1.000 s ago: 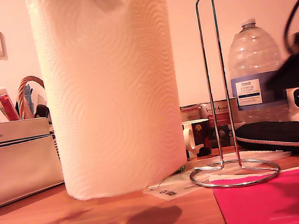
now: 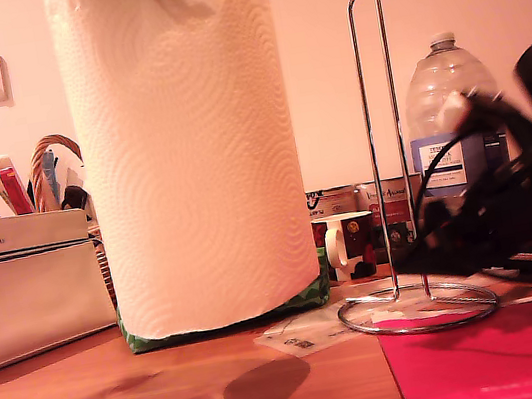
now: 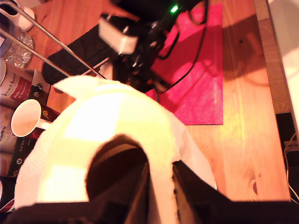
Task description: Insert the paper towel roll into the metallic stand.
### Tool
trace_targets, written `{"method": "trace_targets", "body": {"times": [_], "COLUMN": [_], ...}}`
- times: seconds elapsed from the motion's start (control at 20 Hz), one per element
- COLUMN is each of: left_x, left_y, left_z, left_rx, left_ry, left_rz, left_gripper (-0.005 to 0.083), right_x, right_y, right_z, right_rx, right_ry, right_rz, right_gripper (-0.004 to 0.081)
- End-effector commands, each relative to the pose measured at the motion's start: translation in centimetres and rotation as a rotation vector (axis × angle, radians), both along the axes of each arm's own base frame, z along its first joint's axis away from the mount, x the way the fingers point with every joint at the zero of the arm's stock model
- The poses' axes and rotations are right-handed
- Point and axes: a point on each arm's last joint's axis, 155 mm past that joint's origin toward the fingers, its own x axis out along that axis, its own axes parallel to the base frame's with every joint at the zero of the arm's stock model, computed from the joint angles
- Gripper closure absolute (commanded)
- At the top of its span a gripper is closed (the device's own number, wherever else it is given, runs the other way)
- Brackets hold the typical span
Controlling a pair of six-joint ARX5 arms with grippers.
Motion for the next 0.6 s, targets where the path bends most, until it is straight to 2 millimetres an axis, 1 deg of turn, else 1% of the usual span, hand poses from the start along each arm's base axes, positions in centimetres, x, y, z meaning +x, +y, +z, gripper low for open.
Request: {"method": "trace_targets", "body": {"times": [0.0,0.1,0.35,0.45,0.55], "left_x": [0.3,0.3,0.3,0.6,0.7], "left_y": [-0.3,-0.3,-0.3,-0.1,0.0], "left_z": [1.1,1.1,1.1,1.1,1.1], "left_rx": [-0.030,-0.032,-0.031,-0.031,-0.031], "left_ry": [-0.021,-0.023,-0.023,-0.023,-0.023], "left_rz": [0.001,0.001,0.003,0.011,0.016], "left_gripper": [0.0798,0.0798,0.0798,0.0798,0.0798], "right_x": [0.2,0.4,0.5,0.0,-0.2], "right_y": [0.6,0.8,0.7,0.7,0.6], "right_z": [-0.3,-0.7,-1.5,-2.5,-3.2], "right_rx": [0.017,0.030,0.021,0.003,-0.009], "right_ry": [0.012,0.029,0.055,0.090,0.102], "right_rz": [0.015,0.020,0.015,0.021,0.026], "right_gripper": [0.0456,0.0492,0.0627,0.0639,0.0694]}}
